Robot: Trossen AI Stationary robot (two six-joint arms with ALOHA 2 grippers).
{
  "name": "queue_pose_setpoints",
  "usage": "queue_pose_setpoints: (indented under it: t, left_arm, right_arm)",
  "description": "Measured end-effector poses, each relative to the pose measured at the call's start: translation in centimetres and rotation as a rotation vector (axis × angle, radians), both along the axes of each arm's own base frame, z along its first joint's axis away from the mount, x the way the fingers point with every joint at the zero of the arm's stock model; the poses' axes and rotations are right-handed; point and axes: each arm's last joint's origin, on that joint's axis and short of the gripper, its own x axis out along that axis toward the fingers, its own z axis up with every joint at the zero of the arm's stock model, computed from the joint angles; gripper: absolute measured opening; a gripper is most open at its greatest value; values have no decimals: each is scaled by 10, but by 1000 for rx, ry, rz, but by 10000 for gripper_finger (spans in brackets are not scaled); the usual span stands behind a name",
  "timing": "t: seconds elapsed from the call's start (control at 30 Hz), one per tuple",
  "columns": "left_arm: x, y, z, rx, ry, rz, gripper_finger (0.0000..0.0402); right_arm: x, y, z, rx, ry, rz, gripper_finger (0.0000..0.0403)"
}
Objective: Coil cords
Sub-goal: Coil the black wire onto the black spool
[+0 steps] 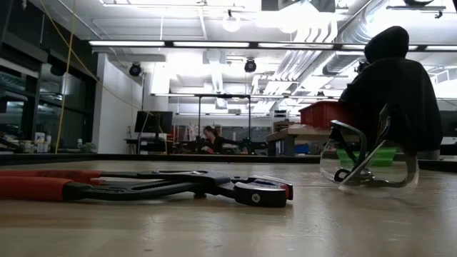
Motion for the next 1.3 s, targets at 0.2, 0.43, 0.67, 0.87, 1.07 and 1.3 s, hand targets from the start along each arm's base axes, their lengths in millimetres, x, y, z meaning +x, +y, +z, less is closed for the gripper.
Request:
queue_pose_setpoints:
  t: [0.2, 0.43, 0.67, 0.87, 1.07, 1.3]
  left_arm:
    - [-4, 1, 3, 12, -11, 7, 1]
    - [-3, -2, 2, 8, -8, 3, 1]
    - [-1, -4, 2, -14, 3, 7, 1]
    - [-2, -1, 1, -6, -1, 34, 1]
    - [-11, 19, 4, 51, -45, 153, 1]
    - [-27, 43, 7, 126, 34, 244, 1]
  right_arm:
    - [-2, 2, 4, -4, -41, 18, 194]
    - [-4, 3, 8, -13, -82, 25, 192]
    - [-4, 2, 9, -12, -91, 20, 121]
    - [-3, 7, 8, 4, -91, 66, 9]
    - [-7, 18, 10, 24, -45, 100, 3]
    - [-29, 25, 22, 36, 35, 113, 1]
